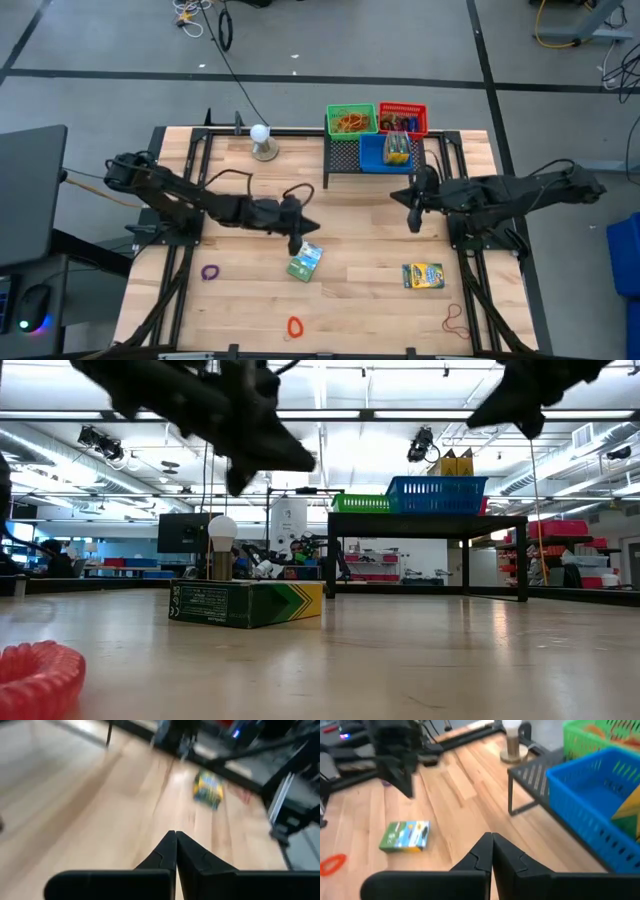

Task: Pick & Place Office Desk Supplies
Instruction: Put the purple spiral keychain into the red bin

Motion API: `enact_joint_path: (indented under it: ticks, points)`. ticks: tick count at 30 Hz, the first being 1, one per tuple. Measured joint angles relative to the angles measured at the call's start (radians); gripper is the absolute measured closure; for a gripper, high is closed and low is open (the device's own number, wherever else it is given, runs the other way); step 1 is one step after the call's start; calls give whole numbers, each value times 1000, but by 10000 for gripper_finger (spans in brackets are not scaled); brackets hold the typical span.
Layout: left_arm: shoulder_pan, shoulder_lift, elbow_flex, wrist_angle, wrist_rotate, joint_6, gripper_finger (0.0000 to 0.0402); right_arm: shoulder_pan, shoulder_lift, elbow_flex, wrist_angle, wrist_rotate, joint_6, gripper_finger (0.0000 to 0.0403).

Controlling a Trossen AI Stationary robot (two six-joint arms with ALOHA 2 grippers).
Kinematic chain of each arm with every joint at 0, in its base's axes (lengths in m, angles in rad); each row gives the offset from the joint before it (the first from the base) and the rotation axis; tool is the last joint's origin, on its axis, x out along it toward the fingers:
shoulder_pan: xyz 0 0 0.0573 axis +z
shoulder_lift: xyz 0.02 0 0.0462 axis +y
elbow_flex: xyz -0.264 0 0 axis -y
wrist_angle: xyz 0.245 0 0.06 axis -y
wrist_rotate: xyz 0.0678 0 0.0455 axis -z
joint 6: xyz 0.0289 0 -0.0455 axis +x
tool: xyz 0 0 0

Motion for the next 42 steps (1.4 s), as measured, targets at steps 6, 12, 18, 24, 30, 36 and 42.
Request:
enact_joint_path:
  ticks: [6,12,18,24,30,36,42]
  points:
    - [-157,-83,73,-431,-67,-194,397,3,0,-72,29,8,15,392]
    - [-336,-91,149,-824,-66,-557,392,3,0,-120,99,45,-16,392]
    - [-503,-91,178,-1064,13,-965,384,-10,0,-149,141,45,-23,392]
    - [-608,-90,175,-1233,136,-1215,332,-32,1,-151,139,46,-22,392]
    - [-644,-90,92,-1201,150,-1450,258,-48,0,-151,139,46,-22,392]
    - [-675,-89,16,-1197,170,-1583,228,-54,0,-151,141,46,-22,392]
    - [-695,-78,-32,-1196,184,-1626,234,-54,0,-151,162,46,-22,392]
